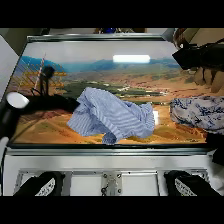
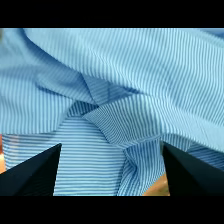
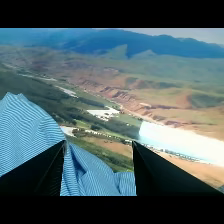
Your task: Fold the clothes and pants, and hang the long-sleeved shirts on hangers.
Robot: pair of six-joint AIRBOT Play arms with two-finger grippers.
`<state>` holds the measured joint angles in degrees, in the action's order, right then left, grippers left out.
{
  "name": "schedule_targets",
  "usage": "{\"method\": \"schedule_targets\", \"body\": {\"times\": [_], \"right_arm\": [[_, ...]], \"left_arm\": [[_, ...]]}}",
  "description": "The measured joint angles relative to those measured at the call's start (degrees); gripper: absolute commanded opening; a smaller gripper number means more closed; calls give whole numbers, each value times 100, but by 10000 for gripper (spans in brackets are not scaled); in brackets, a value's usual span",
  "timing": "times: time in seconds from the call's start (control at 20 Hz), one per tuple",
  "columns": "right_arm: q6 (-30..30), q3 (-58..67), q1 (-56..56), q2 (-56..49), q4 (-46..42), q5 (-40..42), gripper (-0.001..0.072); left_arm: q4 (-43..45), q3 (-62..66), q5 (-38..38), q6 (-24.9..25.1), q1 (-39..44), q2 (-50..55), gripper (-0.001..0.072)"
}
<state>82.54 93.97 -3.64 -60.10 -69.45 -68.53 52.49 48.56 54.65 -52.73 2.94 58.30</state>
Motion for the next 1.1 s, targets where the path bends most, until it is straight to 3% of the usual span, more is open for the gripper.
{"method": "schedule_targets", "body": {"times": [0.25,0.5,0.6,0.65,0.85,1.0,1.05,1.1], "right_arm": [[-22,-7,-31,35,321,-179,444],[-22,-31,-251,76,391,-645,438],[-20,-140,-501,85,391,-885,437],[-20,-243,-669,90,378,-990,436],[341,-1099,-1744,87,-155,-1095,436],[1510,-2033,-2745,44,-866,-699,439],[2013,-2352,-3084,0,-1045,-481,463],[2441,-2612,-3383,-66,-1174,-249,605]], "left_arm": [[59,-1281,-1661,446,1231,-68,665],[116,-997,-2321,527,1794,940,651],[133,-671,-2378,365,1790,1351,130],[136,-496,-2341,229,1751,1513,16],[155,170,-1681,-120,1434,1823,16],[170,385,-1272,-210,1207,1751,16],[173,424,-1172,-232,1139,1711,15],[175,448,-1093,-236,1088,1683,16]]}}
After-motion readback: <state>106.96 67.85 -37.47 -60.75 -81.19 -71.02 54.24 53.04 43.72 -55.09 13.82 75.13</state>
